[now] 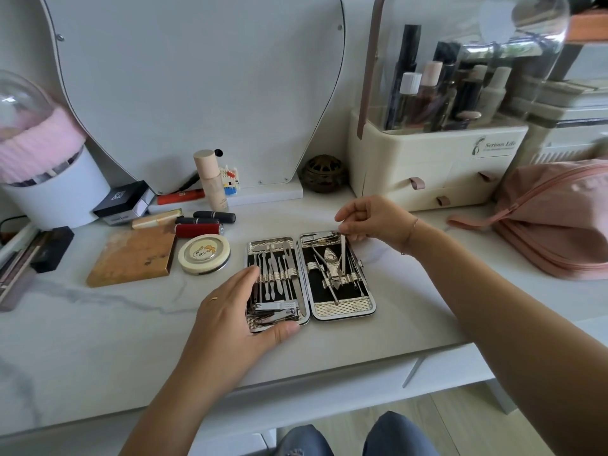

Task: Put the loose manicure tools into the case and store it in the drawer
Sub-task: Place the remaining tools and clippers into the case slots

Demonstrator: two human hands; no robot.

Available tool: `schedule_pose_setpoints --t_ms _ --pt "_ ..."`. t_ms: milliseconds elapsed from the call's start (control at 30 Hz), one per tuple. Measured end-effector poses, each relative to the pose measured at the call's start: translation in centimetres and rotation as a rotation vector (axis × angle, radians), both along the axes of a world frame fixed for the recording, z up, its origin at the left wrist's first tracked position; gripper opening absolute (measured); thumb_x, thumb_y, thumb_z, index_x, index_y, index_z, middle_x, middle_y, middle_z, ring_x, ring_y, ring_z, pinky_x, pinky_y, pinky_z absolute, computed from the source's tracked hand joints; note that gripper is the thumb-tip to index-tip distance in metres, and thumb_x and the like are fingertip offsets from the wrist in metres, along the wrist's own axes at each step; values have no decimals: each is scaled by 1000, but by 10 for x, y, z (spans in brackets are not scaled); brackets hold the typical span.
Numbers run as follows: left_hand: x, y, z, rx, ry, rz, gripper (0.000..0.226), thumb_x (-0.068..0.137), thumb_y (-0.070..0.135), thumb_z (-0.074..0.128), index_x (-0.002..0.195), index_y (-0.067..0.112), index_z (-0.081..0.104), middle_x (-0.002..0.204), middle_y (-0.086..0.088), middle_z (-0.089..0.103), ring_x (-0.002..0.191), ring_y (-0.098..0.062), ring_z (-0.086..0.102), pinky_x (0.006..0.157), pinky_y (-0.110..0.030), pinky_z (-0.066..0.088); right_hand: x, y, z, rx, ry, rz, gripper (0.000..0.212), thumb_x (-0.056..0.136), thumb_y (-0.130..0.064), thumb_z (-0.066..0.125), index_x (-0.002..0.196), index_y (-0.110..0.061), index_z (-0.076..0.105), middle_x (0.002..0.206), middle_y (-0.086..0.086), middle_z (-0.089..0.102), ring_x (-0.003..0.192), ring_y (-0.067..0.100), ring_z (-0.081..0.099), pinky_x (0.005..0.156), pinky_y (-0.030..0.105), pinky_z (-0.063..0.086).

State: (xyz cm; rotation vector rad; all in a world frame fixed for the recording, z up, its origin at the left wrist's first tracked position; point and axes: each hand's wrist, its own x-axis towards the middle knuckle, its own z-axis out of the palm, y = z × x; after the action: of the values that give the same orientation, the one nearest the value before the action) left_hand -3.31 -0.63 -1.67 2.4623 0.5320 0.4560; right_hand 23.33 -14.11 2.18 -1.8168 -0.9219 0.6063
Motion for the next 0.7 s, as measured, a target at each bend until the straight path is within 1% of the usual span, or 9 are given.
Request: schedule_pose_setpoints --t_ms 100,167,200,367,467,533,600,700 --pt "1 1 -1 1 -2 -6 110 52 88 45 144 30 27 148 14 31 135 -9 28 112 -35 26 4 0 3 4 24 -2 15 81 3 65 87 -10 62 66 3 64 52 4 58 56 15 47" --pt "1 1 -1 6 -4 -10 110 52 88 46 144 29 28 148 13 32 135 -10 29 112 -35 27 5 1 7 11 37 5 16 81 5 64 86 -9 62 62 -2 65 51 3 59 56 14 48" --pt "1 1 -1 6 -4 -9 111 52 88 46 144 29 28 148 13 32 135 -10 29 112 -35 26 5 1 9 8 35 15 16 81 6 64 87 -9 61 62 -2 66 51 3 59 56 13 49" --pt "0 0 0 9 -5 -2 111 51 88 45 144 30 28 148 14 31 135 -10 28 112 -32 26 -5 3 10 -71 -4 106 16 81 6 64 92 -5 60 72 8 61 54 5 57 57 12 48" --pt "1 0 0 10 -4 -4 111 52 88 45 144 29 28 148 14 32 135 -10 29 112 -34 27 -6 1 12 -90 -12 123 16 81 5 64 93 -6 61 73 8 61 60 9 57 59 13 49" --pt "1 1 0 11 -1 -3 111 52 88 45 144 29 28 147 14 32 135 -10 29 112 -35 27 -8 1 14 -109 -52 103 17 80 3 66 96 -4 63 73 7 62 61 9 58 59 12 49" --pt "1 1 -1 13 -3 -4 111 52 89 44 143 29 28 147 14 32 135 -11 29 112 -35 28 -12 0 13 -115 -115 54 16 80 1 68 95 -4 66 72 5 66 59 5 61 59 12 49" --pt "1 0 -1 19 -3 -1 110 52 89 43 144 29 27 148 14 31 135 -11 29 112 -35 27 -20 -3 8 -114 -265 -30 11 78 -6 72 87 -12 70 71 -6 68 58 -4 62 63 9 47"
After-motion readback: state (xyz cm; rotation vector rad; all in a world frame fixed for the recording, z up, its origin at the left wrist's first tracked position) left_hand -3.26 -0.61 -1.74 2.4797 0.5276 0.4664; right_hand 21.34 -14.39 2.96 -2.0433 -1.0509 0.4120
